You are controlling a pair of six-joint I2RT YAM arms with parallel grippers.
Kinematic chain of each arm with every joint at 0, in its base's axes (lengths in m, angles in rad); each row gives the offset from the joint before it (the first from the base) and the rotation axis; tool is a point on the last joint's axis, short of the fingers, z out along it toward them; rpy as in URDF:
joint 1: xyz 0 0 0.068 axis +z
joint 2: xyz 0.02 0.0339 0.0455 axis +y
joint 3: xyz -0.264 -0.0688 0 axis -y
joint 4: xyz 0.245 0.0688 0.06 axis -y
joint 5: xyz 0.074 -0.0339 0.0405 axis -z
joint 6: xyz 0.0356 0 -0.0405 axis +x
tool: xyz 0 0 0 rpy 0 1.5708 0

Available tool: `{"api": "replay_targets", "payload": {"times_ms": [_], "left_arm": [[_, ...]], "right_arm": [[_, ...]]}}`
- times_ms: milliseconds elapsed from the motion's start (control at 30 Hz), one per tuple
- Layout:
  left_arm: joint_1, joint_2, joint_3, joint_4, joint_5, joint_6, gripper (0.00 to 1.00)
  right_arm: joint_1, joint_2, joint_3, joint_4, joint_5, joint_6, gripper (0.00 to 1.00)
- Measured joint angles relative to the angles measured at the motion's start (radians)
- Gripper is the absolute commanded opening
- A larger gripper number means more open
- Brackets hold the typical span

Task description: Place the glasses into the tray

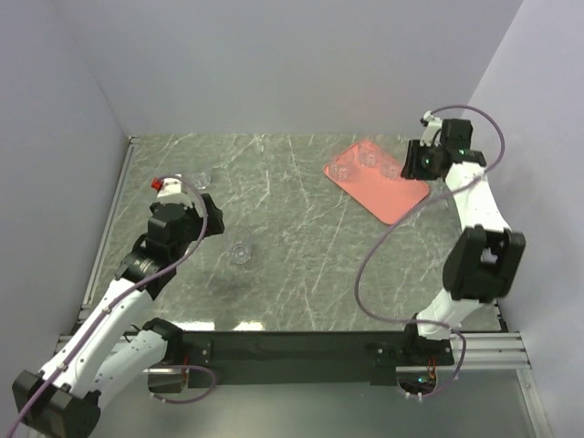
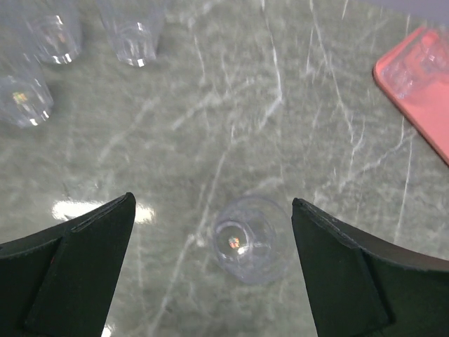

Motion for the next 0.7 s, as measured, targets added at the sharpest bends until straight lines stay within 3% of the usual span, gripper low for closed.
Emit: {"api": "replay_targets", "payload": {"times_ms": [300,500,700], "left_arm": [[0.0,0.037,0.065,-0.138,0.102,-0.251,0.95],[0.0,0.056,0.066,-0.246,0.107,-0.429,0.75],[0.0,0.126,0.067,-0.304,0.096,-0.552,0.58]], "right_arm": [[-0.003,-0.349,-0.374,-0.05,-0.319,-0.166,0.45],[-0.003,-0.47,-0.533,-0.034,-0.414,-0.2,0.45],[-0.003,-0.488,-0.601,-0.024,-0.432,-0.217,0.45]]}}
